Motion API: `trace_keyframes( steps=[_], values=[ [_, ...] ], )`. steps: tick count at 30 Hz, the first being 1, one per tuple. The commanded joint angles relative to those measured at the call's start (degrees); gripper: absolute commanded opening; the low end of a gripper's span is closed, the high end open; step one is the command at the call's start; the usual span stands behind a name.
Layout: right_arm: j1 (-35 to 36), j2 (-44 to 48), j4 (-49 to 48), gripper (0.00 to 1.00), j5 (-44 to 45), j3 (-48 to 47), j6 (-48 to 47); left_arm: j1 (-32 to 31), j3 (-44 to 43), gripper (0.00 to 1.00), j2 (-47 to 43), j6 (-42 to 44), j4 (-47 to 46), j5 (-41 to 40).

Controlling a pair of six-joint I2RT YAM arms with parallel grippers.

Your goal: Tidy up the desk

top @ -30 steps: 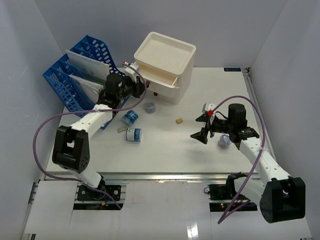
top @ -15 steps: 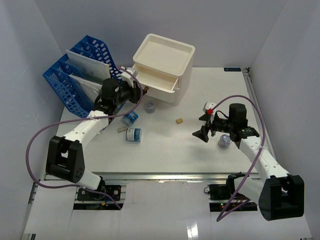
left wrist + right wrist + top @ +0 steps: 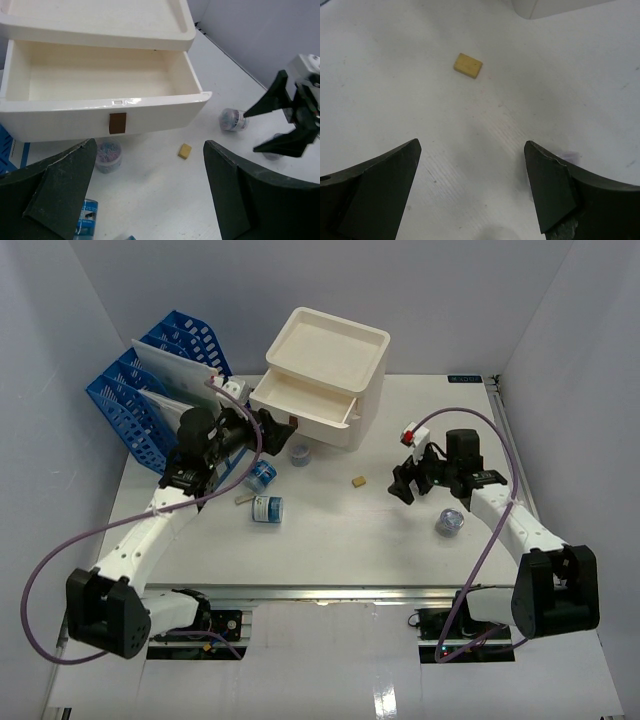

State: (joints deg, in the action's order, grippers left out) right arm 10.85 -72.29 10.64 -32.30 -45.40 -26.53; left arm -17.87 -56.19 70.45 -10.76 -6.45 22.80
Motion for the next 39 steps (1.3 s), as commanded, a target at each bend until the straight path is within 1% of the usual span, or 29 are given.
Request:
trace_keyframes(
  steps=[1,5,6,8,11,13,15,20,24,25,28,32,36,38,39],
  values=[
    [0.79,-2.81,3.23,0.90,14.96,-6.92,1.49,-0.33,6.36,0.98,-11.02,-2.96,2.56,-0.61],
    [0.84,-8.94,7.77,0.90,26.84,-12.12,-1.57,-0.32,15.95,0.98,-22.02,-3.13,3.20,-1.34],
    [0.84,-9.00,9.10,0.90,26.94,-12.17,-1.59,-0.33,16.03,0.98,-22.11,-2.96,3.20,-1.35],
    [0.84,-13.24,11.86,0.90,29.43,-14.86,-4.17,-0.24,20.56,0.98,-27.14,-2.30,4.26,-1.88],
    [0.84,-16.00,13.85,0.90,29.64,-16.00,-6.21,-0.24,23.68,0.98,-30.29,-1.23,4.86,-3.18],
    [0.84,-17.44,14.93,0.90,28.92,-16.65,-9.14,-0.24,24.04,0.98,-30.55,0.17,5.62,-3.89],
    [0.84,-18.94,15.54,0.90,28.70,-17.19,-11.37,-0.16,22.89,0.98,-30.04,1.50,8.47,-4.96],
    [0.85,-22.87,17.01,0.91,29.10,-19.22,-15.52,-0.24,22.24,0.98,-30.10,1.68,11.03,-6.54],
    [0.93,-26.64,18.18,0.99,29.58,-21.03,-17.49,-0.15,22.88,0.98,-31.76,1.18,11.29,-7.14],
    [0.93,-27.34,18.86,0.90,29.58,-21.63,-17.67,-0.15,22.88,0.98,-31.94,1.09,11.54,-7.57],
    [0.84,-29.39,19.95,0.78,29.47,-22.41,-17.55,-0.22,22.75,0.98,-32.11,0.98,11.86,-8.31],
    [0.86,-29.77,20.15,0.62,29.67,-22.09,-17.42,-0.17,22.62,0.98,-32.41,0.89,12.28,-9.02],
    [0.99,-28.33,21.79,0.34,28.36,-21.93,-16.87,-0.17,22.69,0.98,-32.18,0.83,12.29,-8.98],
    [1.26,-26.40,23.25,0.25,25.91,-22.30,-16.41,-0.24,22.61,0.98,-32.04,0.84,12.43,-8.90],
    [1.75,-24.53,24.23,0.23,24.17,-22.51,-16.13,-0.24,22.54,0.98,-32.04,0.90,12.43,-8.83]
  ],
)
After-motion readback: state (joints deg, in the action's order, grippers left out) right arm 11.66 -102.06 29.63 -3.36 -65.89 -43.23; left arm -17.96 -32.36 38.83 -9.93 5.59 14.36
